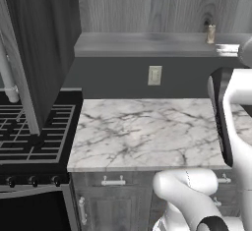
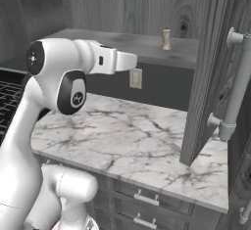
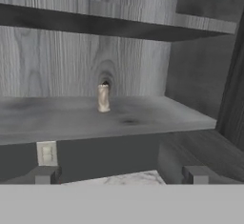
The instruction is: Get the candle and the wine from the cabinet and move them to the dining counter.
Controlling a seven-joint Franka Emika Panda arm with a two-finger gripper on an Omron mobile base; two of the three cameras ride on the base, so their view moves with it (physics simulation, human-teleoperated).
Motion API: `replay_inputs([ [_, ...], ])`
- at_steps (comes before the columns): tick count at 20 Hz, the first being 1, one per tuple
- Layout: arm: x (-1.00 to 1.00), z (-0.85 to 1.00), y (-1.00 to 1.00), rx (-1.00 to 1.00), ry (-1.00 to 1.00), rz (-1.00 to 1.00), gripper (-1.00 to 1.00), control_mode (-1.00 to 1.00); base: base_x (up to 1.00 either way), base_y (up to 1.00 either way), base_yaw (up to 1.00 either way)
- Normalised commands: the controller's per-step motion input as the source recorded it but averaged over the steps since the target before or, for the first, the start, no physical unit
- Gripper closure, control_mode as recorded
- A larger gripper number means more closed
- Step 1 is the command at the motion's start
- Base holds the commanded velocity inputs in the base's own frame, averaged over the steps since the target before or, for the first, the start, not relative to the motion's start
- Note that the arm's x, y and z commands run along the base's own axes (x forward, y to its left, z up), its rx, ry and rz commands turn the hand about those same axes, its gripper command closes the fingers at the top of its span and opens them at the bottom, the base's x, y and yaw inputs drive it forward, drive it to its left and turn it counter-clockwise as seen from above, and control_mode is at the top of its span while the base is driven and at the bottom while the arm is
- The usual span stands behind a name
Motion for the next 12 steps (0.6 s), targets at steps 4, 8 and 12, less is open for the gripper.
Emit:
replay_inputs([
  [4,0.30,0.00,-0.02,0.02,0.00,0.00,-1.00,-1.00,0.00,0.00,0.00],
  [8,0.28,0.00,-0.03,0.00,0.00,0.00,-1.00,-1.00,0.00,0.00,0.00],
  [12,0.20,0.00,0.00,0.00,0.00,0.00,-1.00,-1.00,0.00,0.00,0.00],
])
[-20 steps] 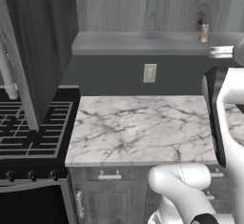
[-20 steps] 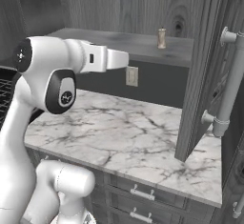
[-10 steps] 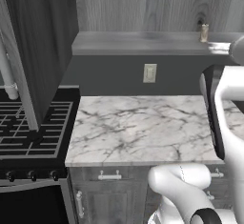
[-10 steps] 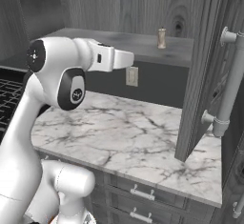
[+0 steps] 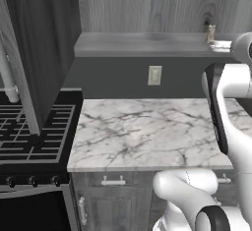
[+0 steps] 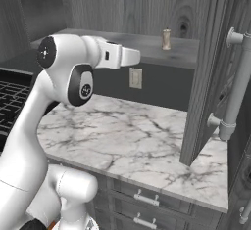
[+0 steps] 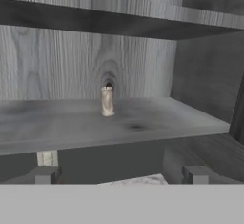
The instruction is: Get the candle and the wine from the cabinet and move them to the dining counter.
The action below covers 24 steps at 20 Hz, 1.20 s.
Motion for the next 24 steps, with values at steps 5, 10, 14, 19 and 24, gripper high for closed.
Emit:
replay_inputs([
  [5,0.12,0.00,0.00,0.00,0.00,0.00,-1.00,-1.00,0.00,0.00,0.00],
  [10,0.15,0.00,0.00,0.00,0.00,0.00,-1.00,-1.00,0.00,0.00,0.00],
  [14,0.20,0.00,0.00,0.00,0.00,0.00,-1.00,-1.00,0.00,0.00,0.00],
  [19,0.40,0.00,0.11,0.00,0.02,0.00,-1.00,-1.00,0.00,0.00,0.00],
  [24,0.33,0.05,0.01,0.00,0.02,0.00,-1.00,-1.00,0.00,0.00,0.00],
])
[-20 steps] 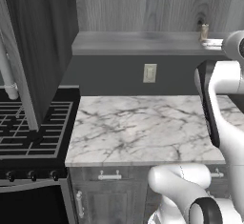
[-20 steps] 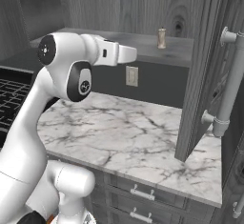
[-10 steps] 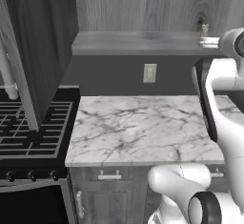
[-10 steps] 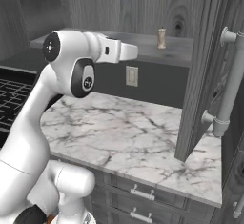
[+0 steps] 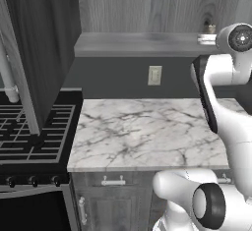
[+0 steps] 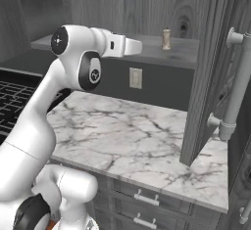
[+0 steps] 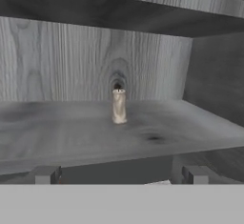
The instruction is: Get the candle and the wine from the cabinet and move them to the dining counter.
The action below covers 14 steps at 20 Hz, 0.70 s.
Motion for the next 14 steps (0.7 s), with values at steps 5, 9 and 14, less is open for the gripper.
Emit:
replay_inputs([
  [5,0.37,0.14,0.00,0.00,0.02,0.00,-1.00,-1.00,0.00,0.00,0.00],
  [9,0.41,0.10,0.00,0.00,0.03,0.00,-1.00,-1.00,0.00,0.00,0.00],
  [14,0.39,0.01,-0.01,0.00,0.03,0.00,-1.00,-1.00,0.00,0.00,0.00],
])
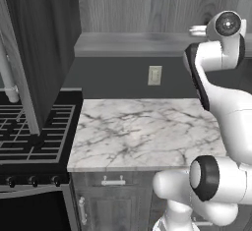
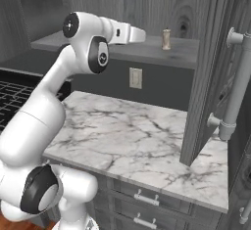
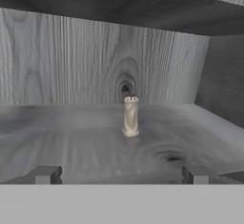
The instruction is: Get the candle and the wine from the cabinet and move them to the dining counter.
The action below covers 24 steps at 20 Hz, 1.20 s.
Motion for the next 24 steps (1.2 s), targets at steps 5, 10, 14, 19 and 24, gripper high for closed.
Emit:
replay_inputs([
  [5,0.41,0.00,-0.31,0.01,0.01,0.04,-1.00,-1.00,0.00,0.00,0.00],
  [10,0.37,0.00,-0.39,0.05,0.04,0.02,-1.00,-1.00,0.00,0.00,0.00],
  [14,0.15,0.00,-0.42,0.08,0.03,0.00,-1.00,-1.00,0.00,0.00,0.00],
  [19,0.01,0.00,-0.17,0.05,0.02,0.00,-1.00,-1.00,0.00,0.00,0.00],
  [24,0.02,0.10,0.00,0.00,0.00,0.00,-1.00,-1.00,0.00,0.00,0.00],
])
